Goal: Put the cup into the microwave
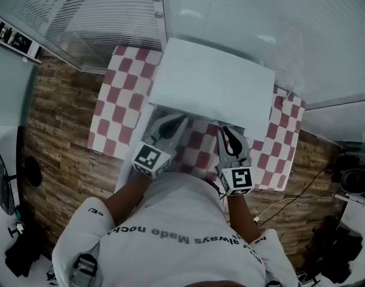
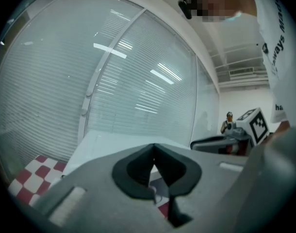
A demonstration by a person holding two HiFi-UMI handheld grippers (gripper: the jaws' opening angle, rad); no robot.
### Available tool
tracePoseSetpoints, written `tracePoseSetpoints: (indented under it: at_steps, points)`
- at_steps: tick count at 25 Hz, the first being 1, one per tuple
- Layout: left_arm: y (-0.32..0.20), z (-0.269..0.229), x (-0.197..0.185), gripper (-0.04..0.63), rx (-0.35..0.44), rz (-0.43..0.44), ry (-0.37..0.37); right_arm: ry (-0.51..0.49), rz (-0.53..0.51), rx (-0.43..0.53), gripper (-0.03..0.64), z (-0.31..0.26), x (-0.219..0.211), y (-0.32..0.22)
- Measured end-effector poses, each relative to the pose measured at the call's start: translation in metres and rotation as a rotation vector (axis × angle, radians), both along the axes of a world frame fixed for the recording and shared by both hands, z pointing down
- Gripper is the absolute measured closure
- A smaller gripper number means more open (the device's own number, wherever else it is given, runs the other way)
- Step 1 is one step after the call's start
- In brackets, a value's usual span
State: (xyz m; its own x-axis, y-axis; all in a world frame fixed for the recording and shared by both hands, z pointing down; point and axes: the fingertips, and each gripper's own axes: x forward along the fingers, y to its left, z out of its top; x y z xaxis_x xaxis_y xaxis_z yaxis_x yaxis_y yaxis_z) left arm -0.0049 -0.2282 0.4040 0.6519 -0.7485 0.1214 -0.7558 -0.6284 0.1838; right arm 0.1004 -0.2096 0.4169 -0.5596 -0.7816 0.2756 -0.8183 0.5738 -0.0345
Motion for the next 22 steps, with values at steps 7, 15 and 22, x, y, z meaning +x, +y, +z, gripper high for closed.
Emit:
tracePoseSetpoints:
  at_steps: [7, 15, 22]
  points:
    - [0.013, -0.034, 0.006, 0.591, 0.041, 0.047, 0.002, -0.005, -0.01, 0.045, 0.566, -0.046, 0.003, 0.008]
    - [0.027, -0.064, 0.011, 0.591, 0.067, 0.063, 0.0, -0.012, -0.027, 0.08, 0.568, -0.085, 0.002, 0.022]
    - [0.038, -0.084, 0.01, 0.592, 0.074, 0.072, 0.006, -0.018, -0.04, 0.111, 0.568, -0.113, -0.002, 0.035]
